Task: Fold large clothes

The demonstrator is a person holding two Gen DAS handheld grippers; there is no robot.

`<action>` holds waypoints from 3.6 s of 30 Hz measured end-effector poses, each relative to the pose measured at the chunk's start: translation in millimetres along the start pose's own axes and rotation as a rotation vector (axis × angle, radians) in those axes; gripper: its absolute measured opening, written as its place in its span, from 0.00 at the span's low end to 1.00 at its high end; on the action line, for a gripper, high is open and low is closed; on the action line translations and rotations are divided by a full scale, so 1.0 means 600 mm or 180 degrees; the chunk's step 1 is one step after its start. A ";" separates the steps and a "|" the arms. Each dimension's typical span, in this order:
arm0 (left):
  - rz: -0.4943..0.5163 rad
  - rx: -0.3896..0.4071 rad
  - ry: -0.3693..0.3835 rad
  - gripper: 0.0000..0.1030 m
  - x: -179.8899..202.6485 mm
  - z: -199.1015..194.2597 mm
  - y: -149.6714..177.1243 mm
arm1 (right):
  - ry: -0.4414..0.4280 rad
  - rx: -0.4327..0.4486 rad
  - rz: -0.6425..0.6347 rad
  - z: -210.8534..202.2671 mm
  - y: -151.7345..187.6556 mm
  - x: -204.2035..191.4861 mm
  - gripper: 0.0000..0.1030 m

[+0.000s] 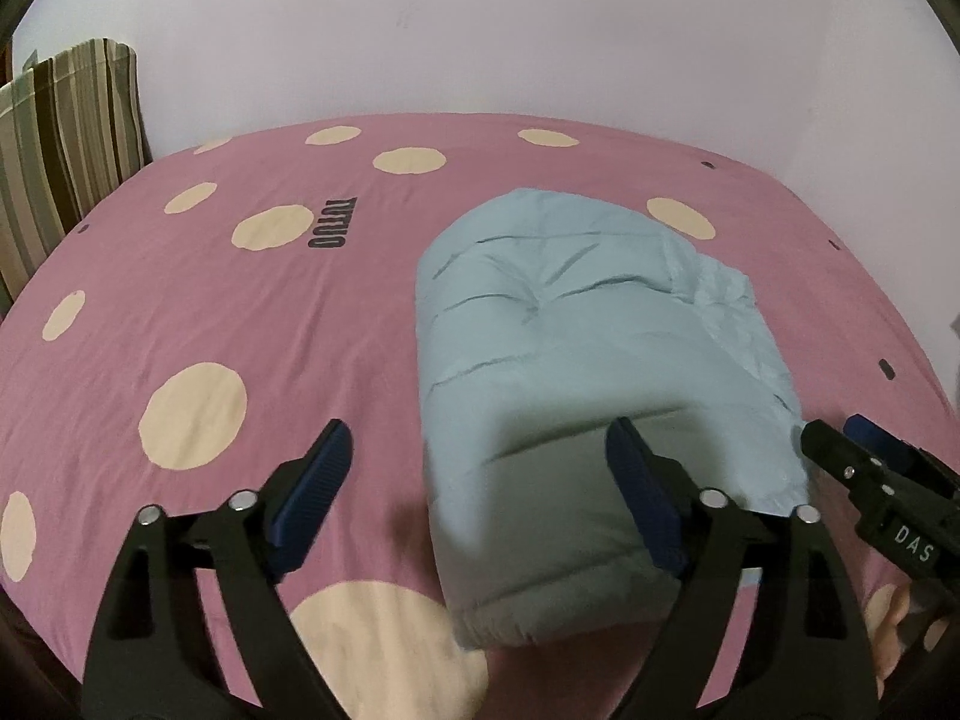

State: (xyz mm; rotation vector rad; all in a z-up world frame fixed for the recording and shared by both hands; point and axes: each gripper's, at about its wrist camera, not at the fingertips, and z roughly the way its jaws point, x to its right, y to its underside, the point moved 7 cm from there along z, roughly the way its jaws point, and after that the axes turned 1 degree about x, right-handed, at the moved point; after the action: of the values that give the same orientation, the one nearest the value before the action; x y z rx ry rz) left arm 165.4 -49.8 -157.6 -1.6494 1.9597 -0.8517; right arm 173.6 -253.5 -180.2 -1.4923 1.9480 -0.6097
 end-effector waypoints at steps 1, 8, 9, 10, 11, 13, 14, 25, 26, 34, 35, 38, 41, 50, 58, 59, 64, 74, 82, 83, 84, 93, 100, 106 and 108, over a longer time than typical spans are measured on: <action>0.0012 0.0020 -0.0005 0.88 0.001 -0.006 0.003 | 0.0005 0.0017 -0.0007 -0.005 0.002 -0.001 0.68; 0.0016 0.0117 -0.0030 0.89 0.000 -0.048 0.014 | 0.0039 0.0122 -0.0038 -0.038 0.014 -0.010 0.74; 0.0004 0.0144 -0.0022 0.90 -0.001 -0.056 0.013 | 0.0046 0.0147 -0.0043 -0.045 0.013 -0.012 0.74; -0.0007 0.0175 -0.0022 0.90 -0.001 -0.064 0.012 | 0.0045 0.0166 -0.0048 -0.050 0.013 -0.014 0.74; -0.0010 0.0197 -0.0024 0.90 -0.002 -0.070 0.010 | 0.0045 0.0192 -0.0059 -0.056 0.012 -0.018 0.75; -0.0010 0.0252 -0.0044 0.90 -0.004 -0.085 0.007 | 0.0052 0.0238 -0.0077 -0.068 0.009 -0.023 0.76; -0.0010 0.0274 -0.0054 0.90 -0.005 -0.092 0.007 | 0.0045 0.0260 -0.0088 -0.074 0.009 -0.027 0.76; -0.0028 0.0448 -0.0075 0.94 -0.004 -0.154 -0.004 | 0.0031 0.0458 -0.0159 -0.135 0.003 -0.053 0.79; -0.0029 0.0465 -0.0070 0.94 -0.003 -0.160 -0.005 | 0.0048 0.0476 -0.0171 -0.140 0.002 -0.055 0.79; -0.0052 0.0591 -0.0057 0.95 -0.002 -0.190 -0.014 | 0.0096 0.0535 -0.0219 -0.154 0.000 -0.061 0.80; -0.0052 0.0596 -0.0061 0.95 -0.002 -0.191 -0.014 | 0.0095 0.0534 -0.0218 -0.153 0.001 -0.061 0.80; -0.0064 0.0574 -0.0079 0.95 -0.003 -0.188 -0.013 | 0.0097 0.0536 -0.0216 -0.153 0.000 -0.060 0.80; -0.0086 0.0550 -0.0080 0.95 -0.003 -0.187 -0.012 | 0.0114 0.0554 -0.0219 -0.154 -0.002 -0.060 0.80; -0.0095 0.0563 -0.0109 0.96 -0.005 -0.187 -0.013 | 0.0121 0.0556 -0.0212 -0.158 0.000 -0.065 0.80; -0.0082 0.0564 -0.0113 0.96 -0.005 -0.186 -0.013 | 0.0116 0.0549 -0.0218 -0.157 0.001 -0.064 0.80; -0.0091 0.0562 -0.0114 0.96 -0.004 -0.187 -0.013 | 0.0116 0.0548 -0.0217 -0.157 0.001 -0.064 0.80; -0.0093 0.0562 -0.0113 0.96 -0.004 -0.187 -0.012 | 0.0118 0.0544 -0.0219 -0.158 0.001 -0.064 0.80; -0.0081 0.0575 -0.0144 0.96 -0.005 -0.188 -0.012 | 0.0118 0.0545 -0.0219 -0.156 0.002 -0.065 0.80; -0.0079 0.0594 -0.0170 0.96 -0.003 -0.190 -0.011 | 0.0114 0.0547 -0.0224 -0.156 0.002 -0.064 0.80; -0.0079 0.0593 -0.0167 0.96 -0.003 -0.190 -0.012 | 0.0114 0.0549 -0.0226 -0.156 0.002 -0.064 0.80; -0.0076 0.0590 -0.0165 0.96 -0.002 -0.190 -0.012 | 0.0117 0.0549 -0.0225 -0.156 0.002 -0.064 0.80; -0.0061 0.0595 -0.0231 0.96 -0.003 -0.193 -0.011 | 0.0118 0.0545 -0.0222 -0.157 0.002 -0.066 0.80; -0.0022 0.0616 -0.0254 0.96 0.000 -0.192 -0.011 | 0.0117 0.0544 -0.0225 -0.157 0.002 -0.066 0.80; -0.0038 0.0655 -0.0249 0.96 -0.001 -0.194 -0.013 | 0.0123 0.0546 -0.0223 -0.158 0.003 -0.068 0.80; -0.0044 0.0654 -0.0241 0.96 -0.002 -0.194 -0.013 | 0.0123 0.0544 -0.0224 -0.158 0.003 -0.068 0.80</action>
State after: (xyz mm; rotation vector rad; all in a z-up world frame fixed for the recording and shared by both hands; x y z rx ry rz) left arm 92.4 -29.3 -69.0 -1.5544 1.7489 -0.9475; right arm 113.2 -213.7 -106.3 -1.4563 1.8283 -0.8201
